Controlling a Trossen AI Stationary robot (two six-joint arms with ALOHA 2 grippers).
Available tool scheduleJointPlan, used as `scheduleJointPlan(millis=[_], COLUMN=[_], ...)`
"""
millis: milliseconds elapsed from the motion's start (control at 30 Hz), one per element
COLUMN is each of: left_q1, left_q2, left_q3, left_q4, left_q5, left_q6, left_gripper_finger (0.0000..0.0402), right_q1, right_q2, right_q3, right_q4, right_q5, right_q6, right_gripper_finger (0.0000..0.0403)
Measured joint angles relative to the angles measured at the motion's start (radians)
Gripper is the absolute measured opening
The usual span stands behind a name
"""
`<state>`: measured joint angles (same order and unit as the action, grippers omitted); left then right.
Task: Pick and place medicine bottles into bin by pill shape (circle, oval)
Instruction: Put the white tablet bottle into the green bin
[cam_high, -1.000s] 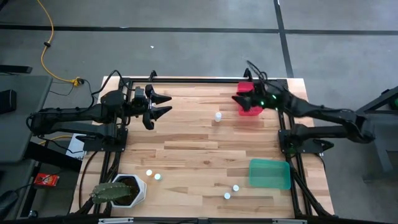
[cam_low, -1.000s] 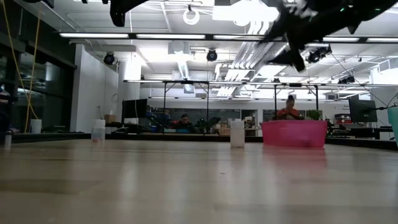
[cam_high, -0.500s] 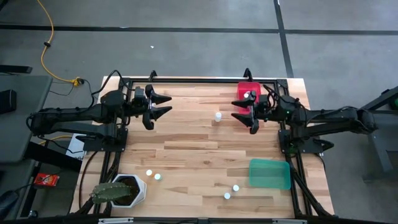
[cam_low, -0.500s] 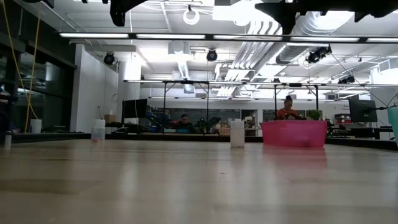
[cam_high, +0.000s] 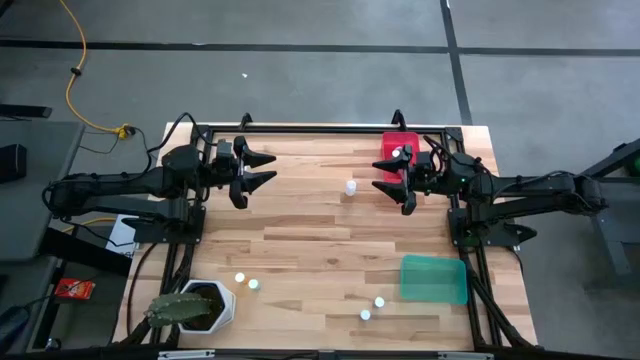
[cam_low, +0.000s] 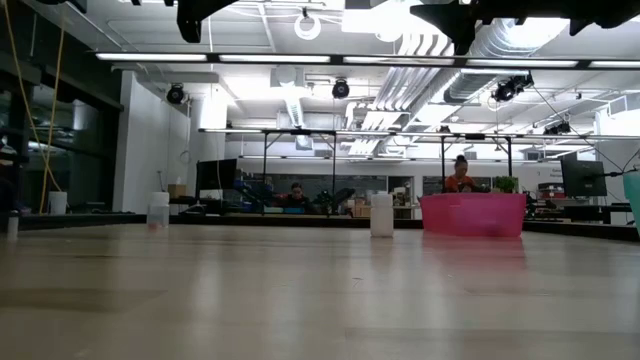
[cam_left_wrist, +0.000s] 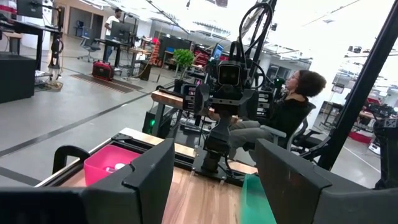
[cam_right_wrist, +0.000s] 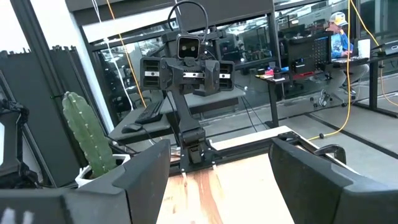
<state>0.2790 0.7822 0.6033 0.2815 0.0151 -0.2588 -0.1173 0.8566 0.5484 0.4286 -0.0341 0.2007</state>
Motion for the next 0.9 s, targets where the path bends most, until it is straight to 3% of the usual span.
scheduleJointPlan(millis=[267,433,700,900], left_q1=[0.000,0.000,0.000,0.000], left_q2=[0.000,0.000,0.000,0.000], left_q3=[0.000,0.000,0.000,0.000], left_q4=[0.018,0.017,0.017,0.016], left_q5=[-0.004,-0.004,-0.008,-0.043], left_q6=[0.000,0.000,0.000,0.000], left_gripper_finger=[0.0213,0.0213,0.0213,0.0213], right_q1=[0.000,0.000,0.000,-0.001], right_q2=[0.000,0.034,0.273,0.521], right_q3=[0.000,0.004,0.217,0.364], right_q4=[0.000,-0.017,-0.510,-0.680], right_q5=[0.004,0.108,0.244,0.296], right_q6=[0.015,0.112,0.112,0.173], right_gripper_finger=[0.0264,0.0264,0.0264,0.0264])
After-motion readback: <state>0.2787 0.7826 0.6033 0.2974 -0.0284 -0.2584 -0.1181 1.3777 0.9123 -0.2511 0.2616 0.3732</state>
